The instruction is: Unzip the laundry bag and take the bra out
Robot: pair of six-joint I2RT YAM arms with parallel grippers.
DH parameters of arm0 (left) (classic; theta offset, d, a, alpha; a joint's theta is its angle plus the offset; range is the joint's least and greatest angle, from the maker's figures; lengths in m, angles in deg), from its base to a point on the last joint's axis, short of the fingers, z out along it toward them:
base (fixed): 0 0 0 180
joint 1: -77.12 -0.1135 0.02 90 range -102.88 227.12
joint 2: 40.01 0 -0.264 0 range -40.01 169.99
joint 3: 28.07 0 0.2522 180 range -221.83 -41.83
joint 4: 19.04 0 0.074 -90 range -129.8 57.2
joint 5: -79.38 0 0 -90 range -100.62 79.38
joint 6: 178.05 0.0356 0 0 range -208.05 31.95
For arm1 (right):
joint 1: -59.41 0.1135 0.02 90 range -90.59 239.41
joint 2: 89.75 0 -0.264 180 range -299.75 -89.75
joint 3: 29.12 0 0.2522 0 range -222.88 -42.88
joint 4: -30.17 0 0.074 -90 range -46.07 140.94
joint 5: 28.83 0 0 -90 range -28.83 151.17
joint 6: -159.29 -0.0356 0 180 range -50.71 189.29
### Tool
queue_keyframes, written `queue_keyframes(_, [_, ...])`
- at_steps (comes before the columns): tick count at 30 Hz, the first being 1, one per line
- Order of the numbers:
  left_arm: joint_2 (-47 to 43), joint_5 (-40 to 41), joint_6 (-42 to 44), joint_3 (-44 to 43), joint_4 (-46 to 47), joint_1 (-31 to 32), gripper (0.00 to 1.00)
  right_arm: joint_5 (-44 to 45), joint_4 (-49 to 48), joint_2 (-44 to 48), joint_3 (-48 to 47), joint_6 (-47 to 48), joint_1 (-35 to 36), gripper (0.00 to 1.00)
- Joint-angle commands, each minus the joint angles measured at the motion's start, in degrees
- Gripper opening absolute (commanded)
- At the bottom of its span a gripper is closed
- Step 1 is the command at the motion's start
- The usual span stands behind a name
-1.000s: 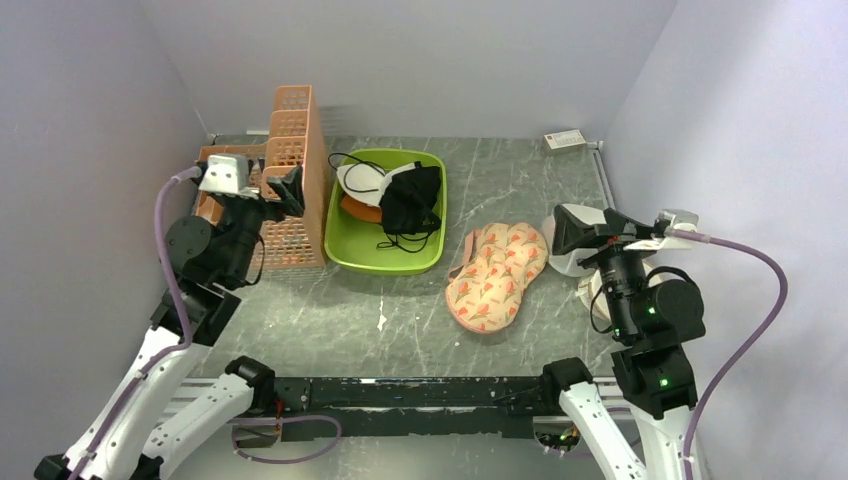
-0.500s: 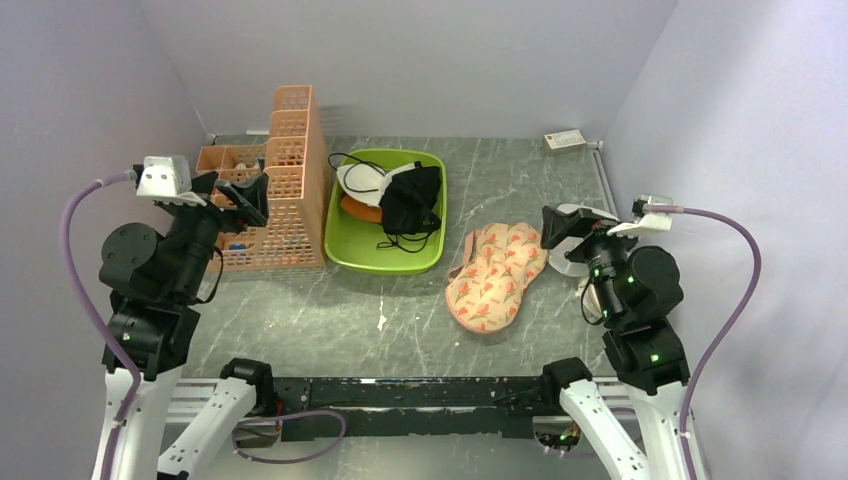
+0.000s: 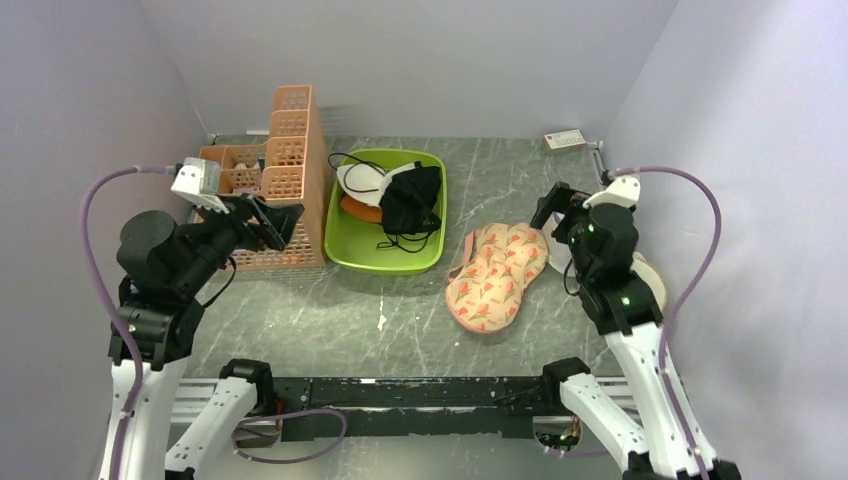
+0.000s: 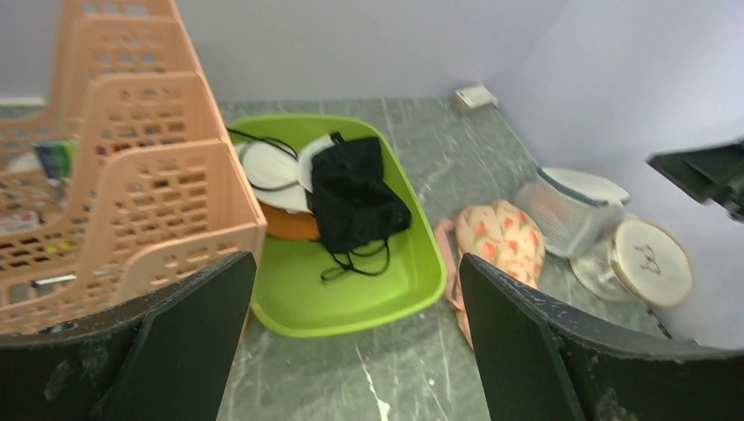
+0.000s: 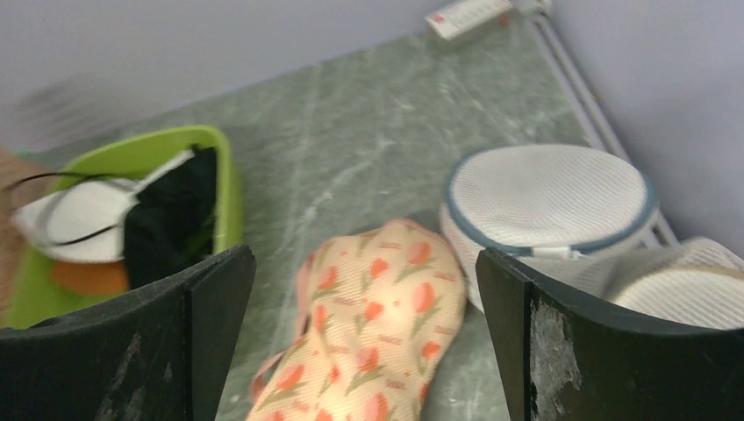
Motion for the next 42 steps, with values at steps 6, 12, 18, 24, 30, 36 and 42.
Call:
queue_keyframes(6, [1.7,-14.6,-4.4,5.4,-2.0,-1.2,0.99,22.3,2.3,-17.4,-4.2,-8.9,-6.0,1.00])
queue_keyframes(12, [2.5,-18.1,-5.0,7.7,-2.7,-1.3,0.99,15.5,-1.7,-22.0,-2.8,-12.1,-17.9,1.00])
queue_keyframes(18, [2.4,-20.3,-5.9,10.8,-2.4,-1.3,0.99,6.2,-5.7,-25.1,1.3,-15.4,-26.2,0.95])
queue_keyframes(24, [2.1,-23.0,-8.0,13.1,-0.6,-1.3,0.99,1.3,-12.1,-25.0,6.5,-17.6,-30.3,0.86])
queue_keyframes(30, [2.2,-24.0,-8.4,13.4,-0.9,-1.3,0.99,-7.7,-15.9,-26.7,9.3,-20.9,-34.0,0.72])
queue_keyframes(36, [1.5,-24.4,-9.0,14.0,-1.2,-1.3,0.99,-14.5,-14.7,-28.4,8.0,-20.6,-35.7,0.24])
queue_keyframes(42, [1.7,-25.5,-10.1,15.1,0.1,-1.3,0.99,-20.2,-12.2,-23.8,5.6,-19.7,-35.7,0.00])
